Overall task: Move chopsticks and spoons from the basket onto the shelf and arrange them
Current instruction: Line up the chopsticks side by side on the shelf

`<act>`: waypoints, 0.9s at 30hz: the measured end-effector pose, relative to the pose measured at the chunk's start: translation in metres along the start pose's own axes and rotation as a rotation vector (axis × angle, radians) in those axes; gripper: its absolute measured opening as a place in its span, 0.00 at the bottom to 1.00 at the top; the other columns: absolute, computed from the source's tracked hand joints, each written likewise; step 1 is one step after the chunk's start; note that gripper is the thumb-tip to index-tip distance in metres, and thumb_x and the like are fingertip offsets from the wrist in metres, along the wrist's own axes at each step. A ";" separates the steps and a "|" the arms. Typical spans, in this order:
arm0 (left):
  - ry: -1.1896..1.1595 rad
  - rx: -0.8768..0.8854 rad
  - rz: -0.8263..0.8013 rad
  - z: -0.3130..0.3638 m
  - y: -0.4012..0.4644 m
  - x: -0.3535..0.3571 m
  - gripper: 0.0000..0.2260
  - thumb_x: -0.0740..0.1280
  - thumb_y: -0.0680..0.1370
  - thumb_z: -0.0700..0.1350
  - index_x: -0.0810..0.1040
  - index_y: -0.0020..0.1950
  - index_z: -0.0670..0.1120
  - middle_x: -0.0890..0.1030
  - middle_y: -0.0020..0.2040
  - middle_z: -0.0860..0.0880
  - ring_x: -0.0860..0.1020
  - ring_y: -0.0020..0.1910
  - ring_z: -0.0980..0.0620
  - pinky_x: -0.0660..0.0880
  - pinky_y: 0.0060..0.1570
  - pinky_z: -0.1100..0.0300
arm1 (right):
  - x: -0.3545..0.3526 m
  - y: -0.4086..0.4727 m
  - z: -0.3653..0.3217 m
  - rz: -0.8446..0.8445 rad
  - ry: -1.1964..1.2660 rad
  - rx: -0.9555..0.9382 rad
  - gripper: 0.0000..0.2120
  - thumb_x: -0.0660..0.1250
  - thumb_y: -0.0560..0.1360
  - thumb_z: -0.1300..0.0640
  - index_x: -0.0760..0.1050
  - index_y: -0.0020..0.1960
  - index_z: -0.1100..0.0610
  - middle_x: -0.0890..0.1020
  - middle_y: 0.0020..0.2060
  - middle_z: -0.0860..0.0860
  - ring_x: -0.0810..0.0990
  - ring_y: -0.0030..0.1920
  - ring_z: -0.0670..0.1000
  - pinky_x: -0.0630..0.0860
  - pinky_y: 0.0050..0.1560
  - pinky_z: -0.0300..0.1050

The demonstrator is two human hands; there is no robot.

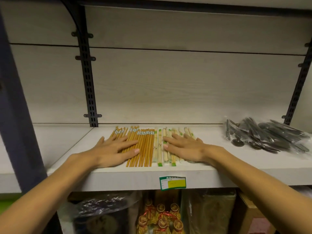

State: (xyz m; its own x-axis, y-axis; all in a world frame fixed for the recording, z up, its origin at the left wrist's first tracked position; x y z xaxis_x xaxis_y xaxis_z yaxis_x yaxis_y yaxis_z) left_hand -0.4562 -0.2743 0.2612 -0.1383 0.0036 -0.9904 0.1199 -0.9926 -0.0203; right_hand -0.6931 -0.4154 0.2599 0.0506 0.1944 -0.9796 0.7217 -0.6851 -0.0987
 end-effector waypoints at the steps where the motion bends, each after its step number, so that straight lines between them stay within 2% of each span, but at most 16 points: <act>1: -0.033 -0.020 -0.050 -0.001 -0.001 0.003 0.41 0.39 0.61 0.80 0.49 0.73 0.71 0.45 0.79 0.58 0.41 0.78 0.48 0.39 0.73 0.39 | 0.003 0.003 -0.002 -0.010 -0.031 0.011 0.34 0.38 0.69 0.23 0.42 0.74 0.30 0.44 0.78 0.44 0.39 0.78 0.56 0.40 0.72 0.70; 4: -0.059 -0.011 -0.088 -0.003 0.000 0.003 0.45 0.38 0.56 0.83 0.46 0.73 0.71 0.42 0.78 0.57 0.38 0.77 0.48 0.39 0.73 0.39 | 0.004 0.001 -0.007 -0.018 -0.031 0.002 0.34 0.41 0.71 0.25 0.43 0.76 0.33 0.44 0.79 0.45 0.40 0.78 0.54 0.38 0.73 0.67; 8: -0.070 0.005 -0.121 -0.006 -0.001 0.001 0.52 0.36 0.51 0.85 0.44 0.74 0.69 0.41 0.79 0.56 0.38 0.77 0.48 0.39 0.74 0.42 | 0.002 -0.008 -0.007 0.032 0.060 -0.031 0.33 0.48 0.74 0.27 0.51 0.76 0.36 0.47 0.79 0.46 0.42 0.78 0.53 0.39 0.75 0.63; 10: -0.068 0.018 -0.126 -0.007 -0.004 0.000 0.53 0.36 0.50 0.85 0.45 0.74 0.68 0.42 0.79 0.56 0.39 0.77 0.48 0.40 0.74 0.42 | 0.001 -0.010 -0.008 0.022 0.036 -0.025 0.34 0.47 0.73 0.27 0.51 0.76 0.36 0.46 0.79 0.46 0.41 0.78 0.54 0.38 0.74 0.63; 14: -0.012 0.025 -0.013 -0.009 0.000 -0.005 0.46 0.35 0.57 0.83 0.48 0.74 0.70 0.46 0.79 0.55 0.44 0.78 0.50 0.40 0.74 0.42 | -0.012 -0.006 -0.011 0.039 -0.066 -0.024 0.38 0.42 0.66 0.22 0.46 0.74 0.31 0.38 0.78 0.45 0.33 0.76 0.55 0.33 0.72 0.66; 16: 0.014 0.055 0.011 -0.006 0.006 -0.004 0.43 0.34 0.60 0.81 0.46 0.74 0.70 0.44 0.79 0.55 0.41 0.78 0.50 0.38 0.74 0.43 | -0.014 -0.003 -0.016 0.054 -0.027 -0.015 0.37 0.42 0.68 0.23 0.43 0.75 0.32 0.39 0.78 0.44 0.35 0.77 0.53 0.35 0.74 0.64; 20: -0.002 0.074 -0.086 0.000 0.014 0.003 0.39 0.36 0.62 0.81 0.43 0.72 0.72 0.41 0.78 0.59 0.38 0.77 0.51 0.37 0.74 0.42 | 0.004 0.011 -0.022 0.001 -0.093 0.039 0.37 0.40 0.72 0.25 0.41 0.77 0.37 0.42 0.78 0.43 0.39 0.78 0.52 0.38 0.75 0.63; 22: 0.023 0.059 -0.105 -0.001 0.014 0.004 0.40 0.36 0.61 0.81 0.42 0.72 0.73 0.40 0.78 0.61 0.37 0.77 0.52 0.37 0.74 0.42 | 0.006 0.014 -0.021 -0.013 -0.087 0.049 0.36 0.40 0.71 0.24 0.41 0.76 0.35 0.43 0.78 0.41 0.40 0.78 0.52 0.39 0.75 0.63; 27: -0.002 0.021 -0.110 0.000 0.005 0.002 0.32 0.42 0.72 0.73 0.44 0.76 0.66 0.47 0.78 0.58 0.44 0.77 0.53 0.42 0.75 0.44 | 0.006 0.012 -0.022 -0.031 -0.085 0.025 0.39 0.37 0.64 0.20 0.42 0.73 0.29 0.44 0.77 0.38 0.40 0.78 0.52 0.38 0.74 0.66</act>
State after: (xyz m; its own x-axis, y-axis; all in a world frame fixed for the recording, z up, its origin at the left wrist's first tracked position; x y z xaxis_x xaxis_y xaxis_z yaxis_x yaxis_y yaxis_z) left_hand -0.4561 -0.2788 0.2590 -0.1512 0.1127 -0.9821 0.0836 -0.9885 -0.1263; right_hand -0.6686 -0.4072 0.2568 -0.0315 0.1565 -0.9872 0.7044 -0.6972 -0.1330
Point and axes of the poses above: each hand's wrist, its own y-axis towards the middle knuckle, its own x-axis out of the palm, z = x × y, the point moved 1 cm from there along y, towards the middle knuckle
